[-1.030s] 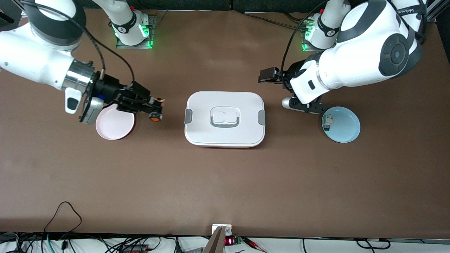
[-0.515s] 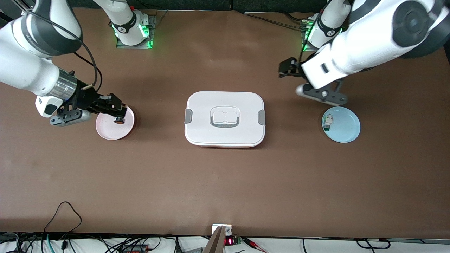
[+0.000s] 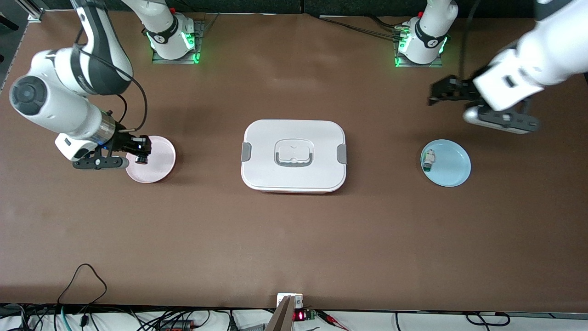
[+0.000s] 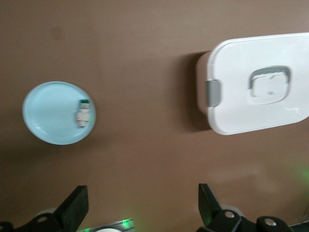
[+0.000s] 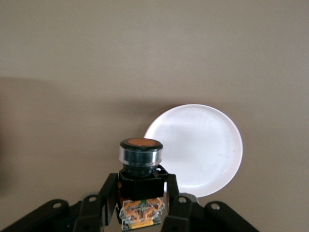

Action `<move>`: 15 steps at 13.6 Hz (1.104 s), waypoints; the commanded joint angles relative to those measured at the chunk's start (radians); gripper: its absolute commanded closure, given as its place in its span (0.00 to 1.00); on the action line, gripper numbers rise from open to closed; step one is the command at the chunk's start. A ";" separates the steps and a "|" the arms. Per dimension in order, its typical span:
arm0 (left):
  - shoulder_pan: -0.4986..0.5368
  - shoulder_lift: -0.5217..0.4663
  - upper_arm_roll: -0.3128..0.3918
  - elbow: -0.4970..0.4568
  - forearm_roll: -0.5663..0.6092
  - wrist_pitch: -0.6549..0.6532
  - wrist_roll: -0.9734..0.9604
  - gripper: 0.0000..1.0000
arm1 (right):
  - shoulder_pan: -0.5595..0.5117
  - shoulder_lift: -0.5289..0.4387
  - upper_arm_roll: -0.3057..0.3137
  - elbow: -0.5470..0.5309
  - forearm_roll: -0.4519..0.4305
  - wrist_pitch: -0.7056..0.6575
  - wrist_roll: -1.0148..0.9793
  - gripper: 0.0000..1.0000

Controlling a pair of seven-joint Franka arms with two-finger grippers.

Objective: Transfer orange switch to right arm and place
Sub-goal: 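Carry the switch over the white plate while the left gripper withdraws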

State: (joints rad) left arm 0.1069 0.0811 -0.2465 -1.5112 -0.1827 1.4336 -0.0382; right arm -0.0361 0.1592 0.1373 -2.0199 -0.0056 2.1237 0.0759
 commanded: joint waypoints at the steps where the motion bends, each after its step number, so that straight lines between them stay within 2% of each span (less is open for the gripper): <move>1: 0.005 -0.093 0.049 -0.105 0.081 0.011 0.080 0.00 | -0.028 0.028 0.007 -0.075 -0.040 0.114 0.015 1.00; 3: 0.020 -0.107 0.049 -0.107 0.134 0.019 0.078 0.00 | -0.033 0.072 -0.004 -0.109 -0.042 0.186 0.015 1.00; 7: 0.057 -0.145 0.050 -0.126 0.161 0.085 0.074 0.00 | -0.041 0.154 -0.018 -0.172 -0.051 0.363 -0.002 1.00; 12: 0.096 -0.184 0.049 -0.156 0.190 0.103 0.013 0.00 | -0.051 0.198 -0.016 -0.189 -0.105 0.391 -0.007 0.98; 14: 0.094 -0.185 0.049 -0.156 0.184 0.103 -0.054 0.00 | -0.056 0.192 -0.018 -0.210 -0.109 0.389 -0.008 0.89; 15: 0.091 -0.185 0.049 -0.155 0.183 0.103 -0.049 0.00 | -0.059 0.188 -0.018 -0.217 -0.120 0.387 -0.017 0.76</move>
State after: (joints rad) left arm 0.1983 -0.0743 -0.1920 -1.6318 -0.0150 1.5139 -0.0579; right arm -0.0788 0.3702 0.1139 -2.2040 -0.0996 2.5010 0.0721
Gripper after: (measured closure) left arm 0.000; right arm 0.555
